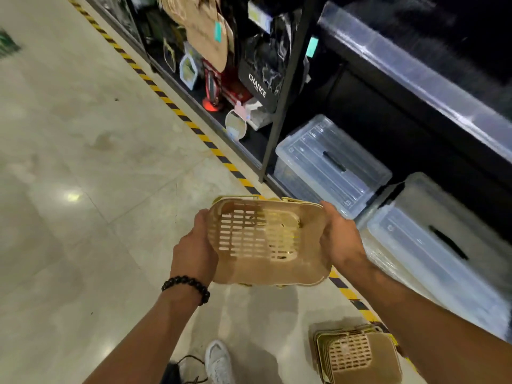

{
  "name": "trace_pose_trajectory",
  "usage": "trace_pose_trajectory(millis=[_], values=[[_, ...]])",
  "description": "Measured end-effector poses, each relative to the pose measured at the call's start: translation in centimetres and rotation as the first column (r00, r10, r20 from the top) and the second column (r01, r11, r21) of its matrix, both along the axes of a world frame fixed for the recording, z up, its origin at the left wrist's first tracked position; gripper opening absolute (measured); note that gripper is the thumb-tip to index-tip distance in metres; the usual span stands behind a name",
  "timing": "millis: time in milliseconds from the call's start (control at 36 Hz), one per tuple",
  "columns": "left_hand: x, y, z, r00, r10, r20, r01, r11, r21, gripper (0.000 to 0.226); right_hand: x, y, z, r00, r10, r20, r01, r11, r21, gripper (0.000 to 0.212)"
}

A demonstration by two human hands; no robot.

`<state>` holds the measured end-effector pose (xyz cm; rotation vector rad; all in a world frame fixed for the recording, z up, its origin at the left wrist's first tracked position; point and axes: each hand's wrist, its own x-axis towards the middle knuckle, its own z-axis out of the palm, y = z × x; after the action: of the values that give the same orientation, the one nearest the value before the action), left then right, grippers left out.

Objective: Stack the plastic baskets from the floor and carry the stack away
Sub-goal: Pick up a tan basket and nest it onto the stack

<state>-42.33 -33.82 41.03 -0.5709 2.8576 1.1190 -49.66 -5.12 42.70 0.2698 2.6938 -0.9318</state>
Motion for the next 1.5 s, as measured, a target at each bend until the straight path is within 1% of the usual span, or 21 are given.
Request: trace_pose_trajectory(millis=[56,139,250,278,361,472,583,639,667,750,833,972,1056,1083,1139,1250,1306,1333,1389,1444,1500], values=[[0.8,1.5,0.7,1.000,0.003,-0.006,-0.003,1.000,-0.015,0.057,0.7,1.5,1.0,1.000,0.012,-0.008,-0.012,1.000,-0.003,0.027],[2.2,4.3,1.3,1.000,0.014,-0.011,-0.015,0.999,-0.036,0.057,1.8,4.4,1.4,0.995,0.089,-0.052,-0.082,0.990,0.115,0.049],[4.3,9.3,1.3,0.996,0.090,0.026,-0.090,0.996,-0.003,0.057,3.3,9.3,1.1,0.997,0.069,-0.034,-0.065,0.993,0.101,0.062],[4.8,10.7,1.2,0.994,0.109,0.028,-0.109,0.994,0.002,0.057,3.6,10.9,0.9,0.998,0.056,-0.042,-0.053,0.997,0.062,0.063],[6.8,15.6,0.9,0.984,0.174,0.031,-0.175,0.984,0.024,0.057,5.0,15.8,0.4,0.995,0.042,-0.091,-0.046,0.998,-0.051,0.049],[10.4,23.0,0.0,0.976,0.218,0.001,-0.218,0.973,0.072,0.064,7.3,22.9,-0.5,0.991,0.095,-0.093,-0.099,0.994,-0.039,0.027],[13.9,30.1,-1.6,0.970,0.243,-0.005,-0.242,0.968,0.072,0.061,9.6,29.8,-1.8,0.988,0.123,-0.089,-0.129,0.990,-0.060,0.038],[15.3,33.1,-2.6,0.965,0.259,0.042,-0.262,0.959,0.112,0.067,10.7,32.6,-2.5,0.984,0.136,-0.113,-0.139,0.990,-0.019,0.054],[15.9,34.4,-3.2,0.962,0.265,0.058,-0.271,0.954,0.127,0.071,11.2,33.9,-3.0,0.982,0.146,-0.117,-0.147,0.989,0.000,0.057],[17.7,37.6,-5.3,0.959,0.268,0.089,-0.278,0.950,0.139,0.077,12.6,37.7,-5.8,0.983,0.163,-0.088,-0.157,0.985,0.070,0.038],[19.3,39.9,-8.1,0.957,0.258,0.134,-0.277,0.948,0.154,0.071,14.6,40.3,-9.0,0.987,0.160,-0.024,-0.157,0.984,0.080,0.037],[22.2,42.9,-14.5,0.948,0.247,0.202,-0.279,0.948,0.154,0.061,17.9,43.4,-15.5,0.986,0.166,-0.010,-0.165,0.985,0.050,0.047],[23.7,44.1,-19.8,0.936,0.239,0.260,-0.287,0.944,0.163,0.056,19.7,44.6,-19.9,0.989,0.140,0.047,-0.141,0.990,0.016,0.039],[24.4,44.8,-22.3,0.932,0.236,0.274,-0.284,0.947,0.151,0.054,20.5,45.3,-22.1,0.988,0.143,0.061,-0.146,0.988,0.045,0.035],[25.1,45.3,-24.3,0.931,0.235,0.279,-0.281,0.950,0.135,0.049,21.4,45.9,-24.2,0.987,0.152,0.055,-0.157,0.984,0.087,0.036],[27.1,47.0,-30.5,0.914,0.219,0.340,-0.272,0.955,0.116,0.047,23.7,47.5,-31.4,0.978,0.130,0.165,-0.155,0.977,0.147,0.038],[27.8,47.4,-32.8,0.907,0.222,0.359,-0.273,0.957,0.099,0.048,24.6,47.8,-34.2,0.971,0.129,0.203,-0.175,0.959,0.225,0.043],[28.0,47.6,-33.7,0.915,0.219,0.338,-0.260,0.962,0.079,0.051,24.9,47.8,-35.3,0.974,0.130,0.185,-0.175,0.952,0.252,0.045],[27.9,47.6,-34.9,0.940,0.218,0.263,-0.232,0.972,0.025,0.058,25.3,47.2,-36.5,0.984,0.155,0.084,-0.173,0.949,0.264,0.044],[27.3,47.3,-35.6,0.947,0.236,0.218,-0.243,0.970,0.004,0.063,25.1,46.8,-37.1,0.988,0.154,-0.010,-0.148,0.962,0.230,0.042],[27.0,47.1,-35.9,0.948,0.239,0.212,-0.246,0.969,0.009,0.062,25.1,46.8,-37.6,0.992,0.123,-0.034,-0.114,0.974,0.194,0.045]])
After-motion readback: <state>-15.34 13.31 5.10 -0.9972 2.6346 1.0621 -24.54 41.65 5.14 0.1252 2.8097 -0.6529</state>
